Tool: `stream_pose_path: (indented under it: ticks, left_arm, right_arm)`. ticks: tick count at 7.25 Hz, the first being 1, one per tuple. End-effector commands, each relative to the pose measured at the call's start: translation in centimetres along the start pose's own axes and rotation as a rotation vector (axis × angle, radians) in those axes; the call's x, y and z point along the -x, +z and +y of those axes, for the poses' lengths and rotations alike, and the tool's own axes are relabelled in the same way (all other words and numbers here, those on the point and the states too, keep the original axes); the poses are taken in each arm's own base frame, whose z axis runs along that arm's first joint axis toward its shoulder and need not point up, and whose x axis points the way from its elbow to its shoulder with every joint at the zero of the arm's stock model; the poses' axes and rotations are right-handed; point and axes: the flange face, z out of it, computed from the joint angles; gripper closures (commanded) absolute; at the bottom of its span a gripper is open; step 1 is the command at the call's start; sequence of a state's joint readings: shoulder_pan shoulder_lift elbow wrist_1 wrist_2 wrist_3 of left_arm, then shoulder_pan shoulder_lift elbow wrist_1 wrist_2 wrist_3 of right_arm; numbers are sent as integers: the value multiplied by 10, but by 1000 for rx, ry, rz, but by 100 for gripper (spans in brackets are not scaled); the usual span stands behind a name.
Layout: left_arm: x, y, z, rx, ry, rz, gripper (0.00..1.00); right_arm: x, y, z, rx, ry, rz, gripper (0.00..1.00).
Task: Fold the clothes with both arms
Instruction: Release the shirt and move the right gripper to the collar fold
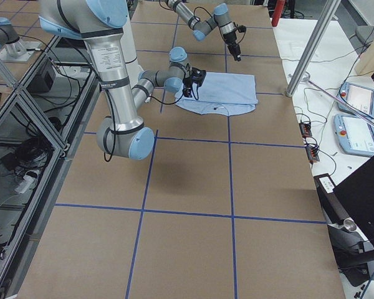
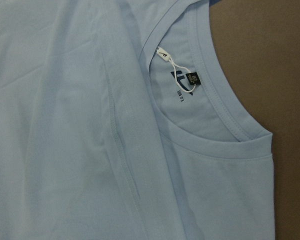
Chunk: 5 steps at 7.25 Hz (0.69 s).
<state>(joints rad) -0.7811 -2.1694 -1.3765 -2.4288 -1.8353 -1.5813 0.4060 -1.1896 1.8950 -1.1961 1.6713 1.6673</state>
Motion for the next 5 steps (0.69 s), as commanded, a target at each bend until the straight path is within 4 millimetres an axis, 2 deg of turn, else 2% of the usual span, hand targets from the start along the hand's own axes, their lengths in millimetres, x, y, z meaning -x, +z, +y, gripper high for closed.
stream_pose_path:
  ticks: [1, 3, 4, 5]
  left_arm:
    - [4, -6, 2, 7, -27, 3, 43]
    - [5, -4, 4, 10, -34, 1, 43]
    - [5, -4, 4, 10, -33, 1, 43]
    - [6, -4, 4, 9, -33, 0, 43]
  right_arm:
    - [19, 20, 56, -27, -261, 30, 20]
    - [20, 26, 82, -46, -496, 43, 44]
    - [13, 31, 90, -63, -617, 59, 50]
    - [13, 34, 100, -69, -689, 65, 50]
